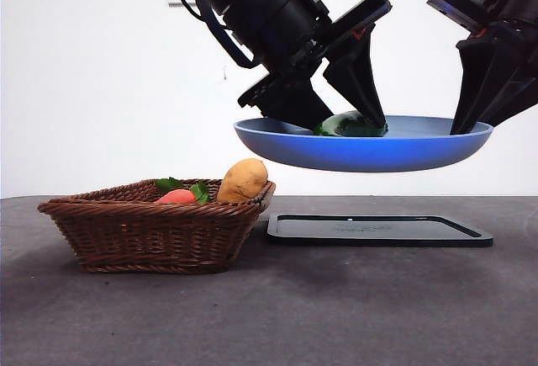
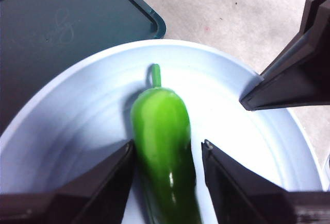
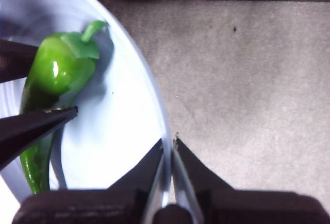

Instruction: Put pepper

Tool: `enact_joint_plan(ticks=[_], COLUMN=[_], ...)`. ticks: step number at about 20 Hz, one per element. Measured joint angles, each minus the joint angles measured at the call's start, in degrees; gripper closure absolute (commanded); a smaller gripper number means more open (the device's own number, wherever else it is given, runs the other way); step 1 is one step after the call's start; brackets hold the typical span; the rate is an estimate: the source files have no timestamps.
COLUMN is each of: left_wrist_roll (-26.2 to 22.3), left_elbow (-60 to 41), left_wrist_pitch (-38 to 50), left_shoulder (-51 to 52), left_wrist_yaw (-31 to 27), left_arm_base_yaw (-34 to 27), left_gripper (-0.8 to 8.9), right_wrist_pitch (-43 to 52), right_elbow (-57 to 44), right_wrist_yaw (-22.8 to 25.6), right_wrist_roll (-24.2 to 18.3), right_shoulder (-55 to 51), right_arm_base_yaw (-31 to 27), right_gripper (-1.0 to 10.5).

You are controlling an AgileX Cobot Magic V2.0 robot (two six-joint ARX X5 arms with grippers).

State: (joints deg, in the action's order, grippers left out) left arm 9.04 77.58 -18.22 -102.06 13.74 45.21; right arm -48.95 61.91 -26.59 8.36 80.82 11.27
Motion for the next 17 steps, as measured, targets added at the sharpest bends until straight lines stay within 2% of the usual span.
enact_joint_plan(ticks=[5,10,12,17], left_wrist_roll=[0.0,-0.3,-1.1,-3.3], left_elbow=[0.0,0.0,0.0,0.0], left_wrist_pitch=[-1.1,-3.1,-6.4,-15.1], left_shoulder=[1.7,10.3,14.0,23.4], left_wrist_yaw=[0.1,0.2,0.1,0.2], left_arm_base_yaw=[0.2,0.2,0.2,0.2], left_gripper=[5.77,5.77,5.77,5.77], right_wrist_pitch=[-0.3,-0.7,-0.2,8.0], right_elbow=[0.0,0.0,0.0,0.3], right_wrist_yaw=[0.0,0.0,0.2,0.2], right_wrist_roll=[0.1,0.9,1.7,6.5], right_shoulder=[0.0,0.0,0.0,1.2], right_arm_base_yaw=[0.0,0.0,-0.2,-3.9], right_gripper=[9.4,9.4,9.4,9.4])
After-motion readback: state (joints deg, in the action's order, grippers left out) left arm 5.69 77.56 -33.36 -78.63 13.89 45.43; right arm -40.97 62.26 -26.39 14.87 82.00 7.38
